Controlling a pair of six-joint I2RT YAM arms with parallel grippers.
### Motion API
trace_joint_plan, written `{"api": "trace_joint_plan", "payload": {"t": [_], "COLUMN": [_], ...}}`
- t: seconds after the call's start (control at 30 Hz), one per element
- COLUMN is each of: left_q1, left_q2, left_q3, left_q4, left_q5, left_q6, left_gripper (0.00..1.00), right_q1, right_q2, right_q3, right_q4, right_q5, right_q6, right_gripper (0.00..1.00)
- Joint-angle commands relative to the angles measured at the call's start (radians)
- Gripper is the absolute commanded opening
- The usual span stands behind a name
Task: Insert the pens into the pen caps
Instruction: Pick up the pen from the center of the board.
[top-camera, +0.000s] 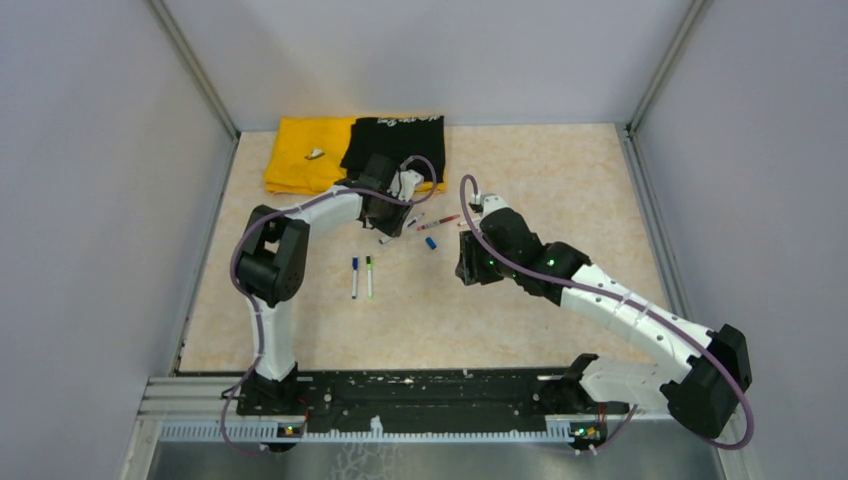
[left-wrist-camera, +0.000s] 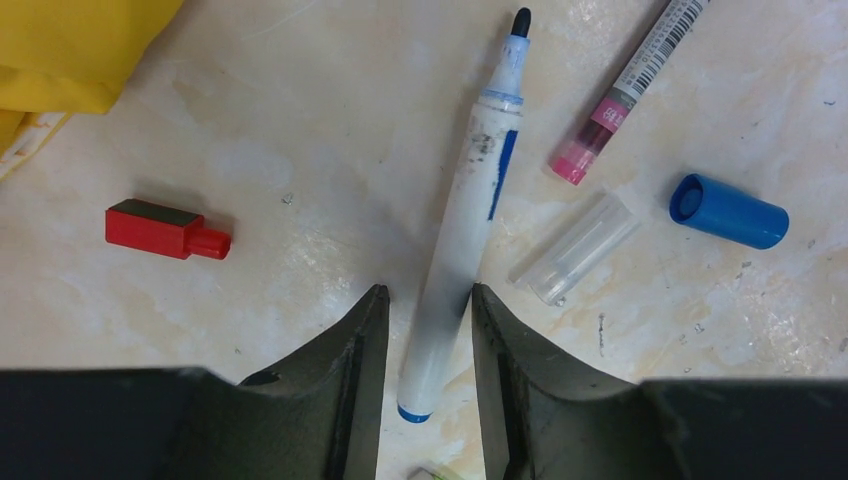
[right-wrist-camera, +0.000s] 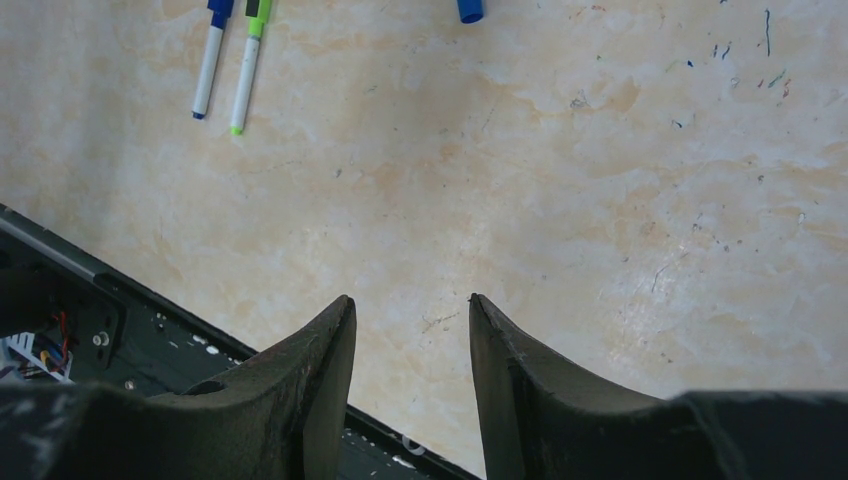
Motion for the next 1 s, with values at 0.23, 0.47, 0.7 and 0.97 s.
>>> {"api": "trace_joint_plan", "payload": {"t": [0.23,0.47,0.7,0.97], "left_q1": [-0.013,-0.012,-0.013,-0.129], "left_q2": [0.012,-0.085,-0.271,-0.49], "left_q3": [0.021,0.006,-0.032,-0.178], "left_q4": [-0.029,0.005,0.04,0.142], "left_q5": [-0.042,-0.036,0.072,0.189], "left_q6": [-0.001,-0.05,-0.111,-0.248], "left_gripper": [0.19,0.12,0.14,0.16], "right_q1": [-0.003,-0.004,-0.006,-0.025], "right_q2": [-0.056,-0.107,-0.156,-0.12], "right_q3": [-0.025,-0.063,-0.151,-0.231], "right_q4": [0.048,0.166,0.39,0.686], "right_q5": [0.011,0.045,0.141,0.236], "right_q6": [0.012,0.08,0.327,0.559], "right_gripper": [0.45,0.45,0.45,0.49]}}
